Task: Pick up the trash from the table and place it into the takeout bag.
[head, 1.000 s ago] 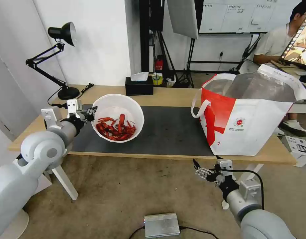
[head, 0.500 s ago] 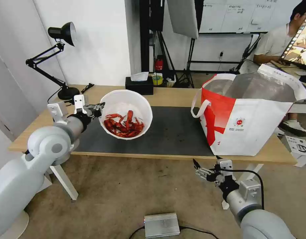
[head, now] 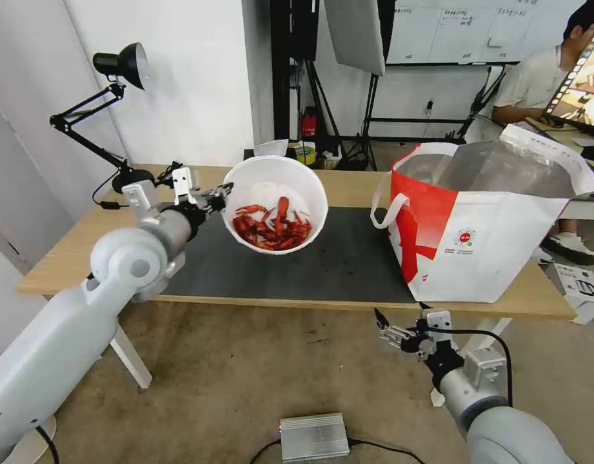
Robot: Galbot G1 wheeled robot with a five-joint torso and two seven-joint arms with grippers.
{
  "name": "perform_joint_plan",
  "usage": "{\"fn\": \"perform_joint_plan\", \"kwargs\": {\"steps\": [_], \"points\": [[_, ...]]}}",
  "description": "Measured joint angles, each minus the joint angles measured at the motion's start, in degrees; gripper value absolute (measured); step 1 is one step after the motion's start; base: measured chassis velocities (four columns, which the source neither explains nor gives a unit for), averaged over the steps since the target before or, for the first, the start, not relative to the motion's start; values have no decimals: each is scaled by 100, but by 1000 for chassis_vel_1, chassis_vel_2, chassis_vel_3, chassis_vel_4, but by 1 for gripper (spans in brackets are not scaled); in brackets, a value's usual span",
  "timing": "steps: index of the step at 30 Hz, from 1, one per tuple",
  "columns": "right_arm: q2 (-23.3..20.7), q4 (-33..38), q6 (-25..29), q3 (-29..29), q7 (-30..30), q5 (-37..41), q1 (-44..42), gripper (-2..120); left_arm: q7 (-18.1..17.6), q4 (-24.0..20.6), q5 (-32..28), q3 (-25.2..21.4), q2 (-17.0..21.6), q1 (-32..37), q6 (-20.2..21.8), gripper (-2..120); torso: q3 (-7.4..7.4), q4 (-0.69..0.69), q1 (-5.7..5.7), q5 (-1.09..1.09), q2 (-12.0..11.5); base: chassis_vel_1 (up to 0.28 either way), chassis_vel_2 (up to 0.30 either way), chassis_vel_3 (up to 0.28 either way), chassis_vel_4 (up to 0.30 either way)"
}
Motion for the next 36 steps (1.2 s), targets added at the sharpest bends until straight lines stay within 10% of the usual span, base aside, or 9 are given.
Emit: {"fn": "perform_joint_plan", "kwargs": {"steps": [24, 36], "points": [[0, 0, 0, 0, 0, 0, 0, 100, -271, 766, -518, 891, -1121, -1568, -251, 0, 0, 0, 0, 0, 0, 0, 0, 0, 0], [0, 0, 0, 0, 0, 0, 0, 100, -952, 1108, -1239, 1003, -1793, -2093, -433, 0, -1, -1, 0, 0, 0, 0, 0, 0, 0]]}}
